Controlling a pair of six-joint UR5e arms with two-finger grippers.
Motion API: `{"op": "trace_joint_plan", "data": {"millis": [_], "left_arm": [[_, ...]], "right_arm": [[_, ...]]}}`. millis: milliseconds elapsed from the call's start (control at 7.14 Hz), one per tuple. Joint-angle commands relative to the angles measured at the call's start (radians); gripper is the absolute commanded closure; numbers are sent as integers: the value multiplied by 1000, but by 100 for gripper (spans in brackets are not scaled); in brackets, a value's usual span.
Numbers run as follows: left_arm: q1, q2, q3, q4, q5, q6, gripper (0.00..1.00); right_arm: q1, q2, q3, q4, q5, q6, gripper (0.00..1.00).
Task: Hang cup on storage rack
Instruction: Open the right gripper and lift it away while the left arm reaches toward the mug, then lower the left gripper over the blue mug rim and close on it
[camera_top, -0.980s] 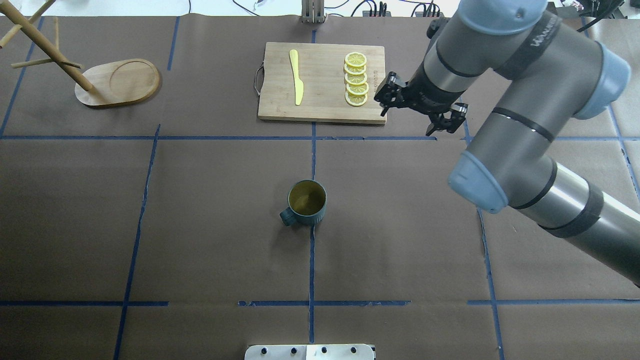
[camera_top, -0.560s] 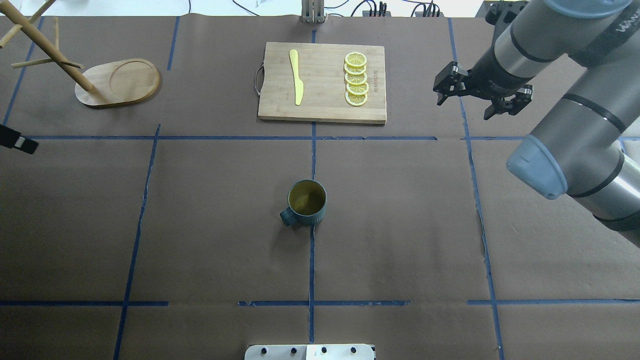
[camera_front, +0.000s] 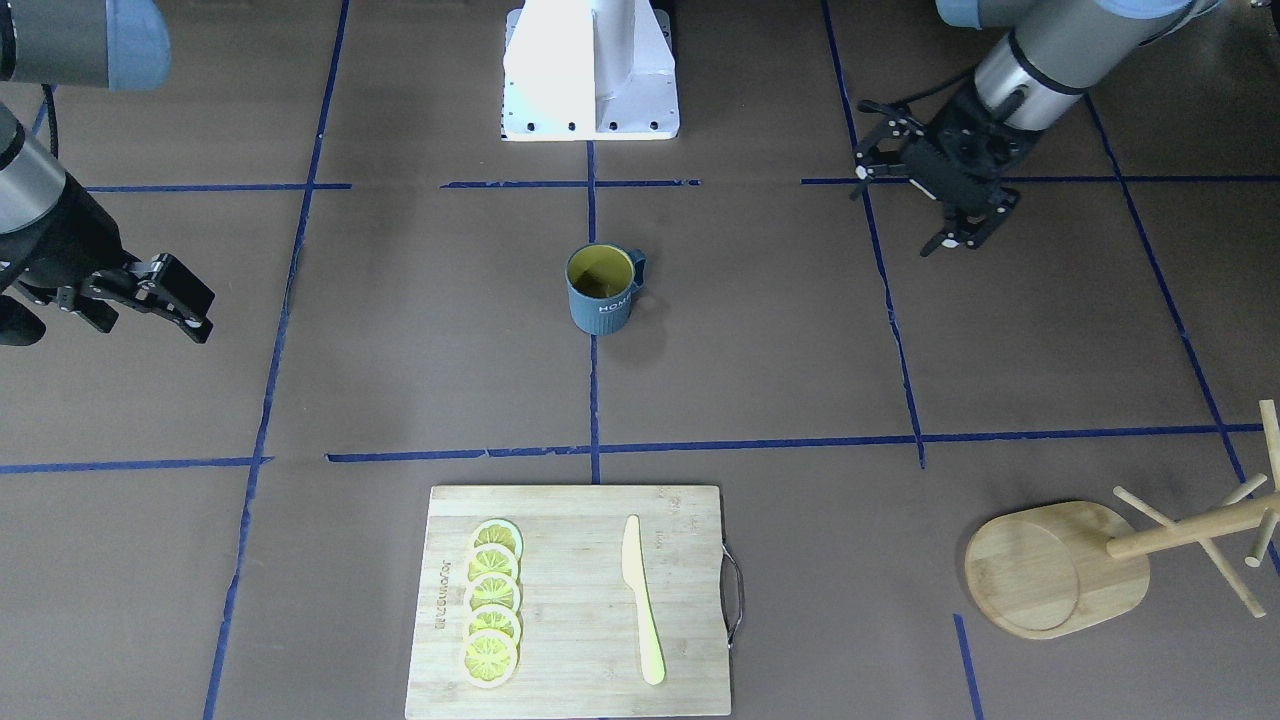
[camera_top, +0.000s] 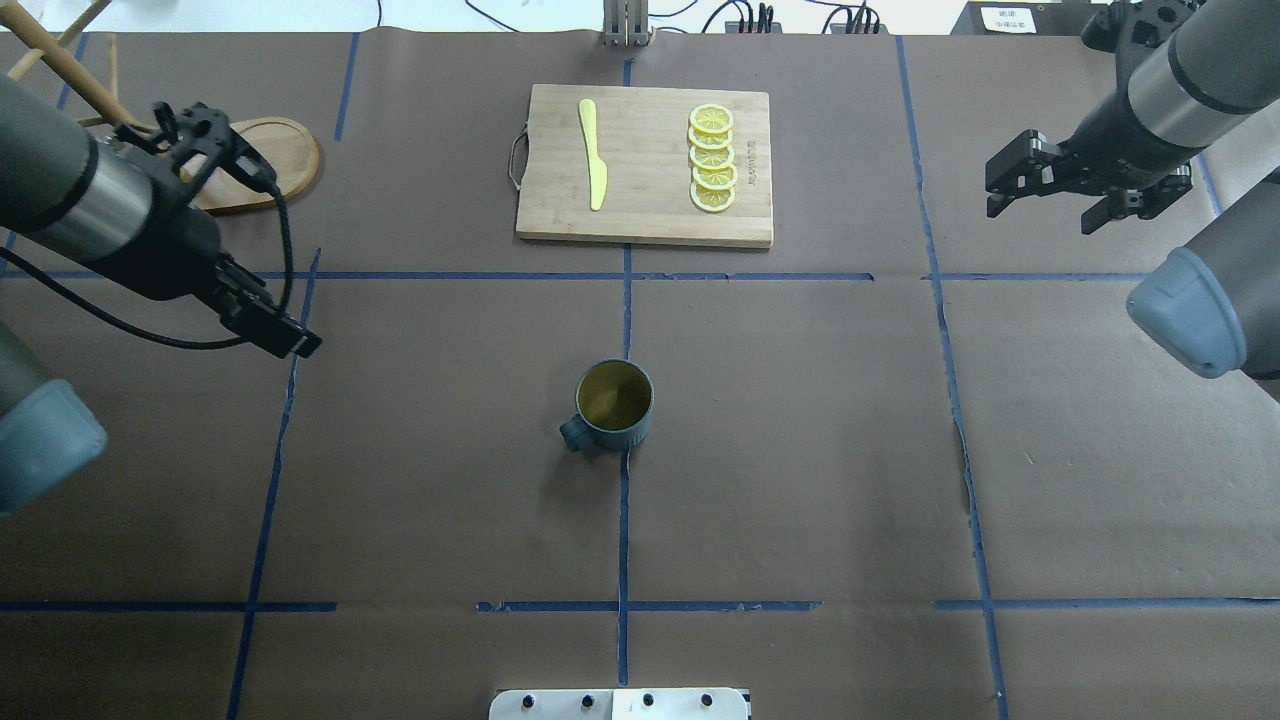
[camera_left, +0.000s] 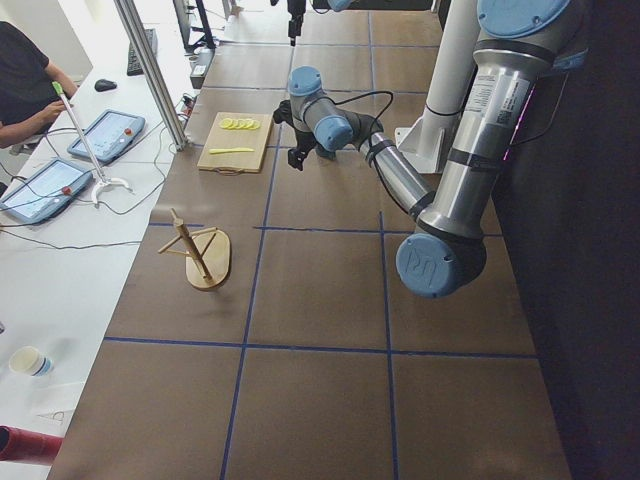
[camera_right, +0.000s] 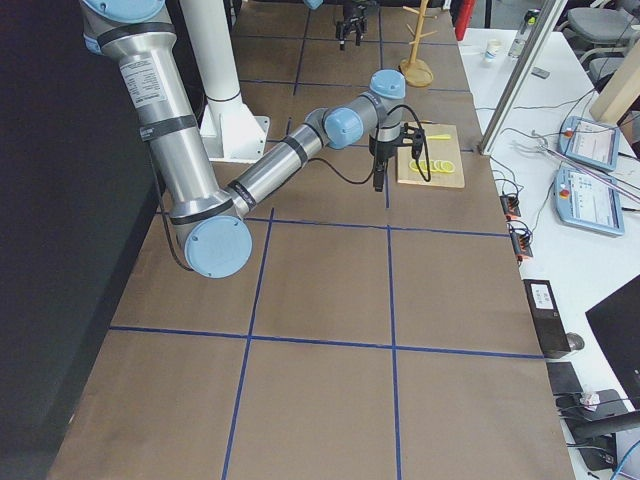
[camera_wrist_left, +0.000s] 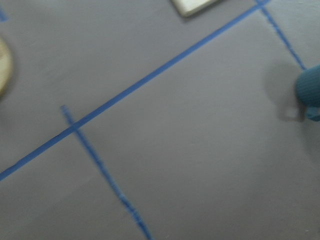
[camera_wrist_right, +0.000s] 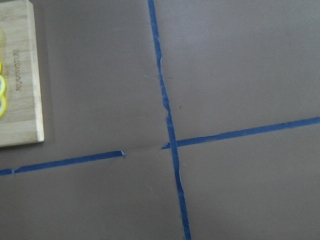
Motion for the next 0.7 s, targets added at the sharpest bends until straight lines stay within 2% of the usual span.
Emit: {"op": "trace_joint_plan", "data": {"millis": [0, 140, 420, 560], "left_arm": [[243, -63, 12, -57, 253, -2, 0], [283, -91, 70, -118, 316, -2, 0], [299, -160, 324, -415, 316, -79, 0], [304, -169, 372, -463, 318, -95, 0]], "right_arm": [[53, -58, -1, 5, 86, -106, 0], [53, -61, 1, 3, 88, -123, 0], [56, -64, -1, 3, 85, -124, 0], [56, -64, -1, 3, 85, -122, 0]]}}
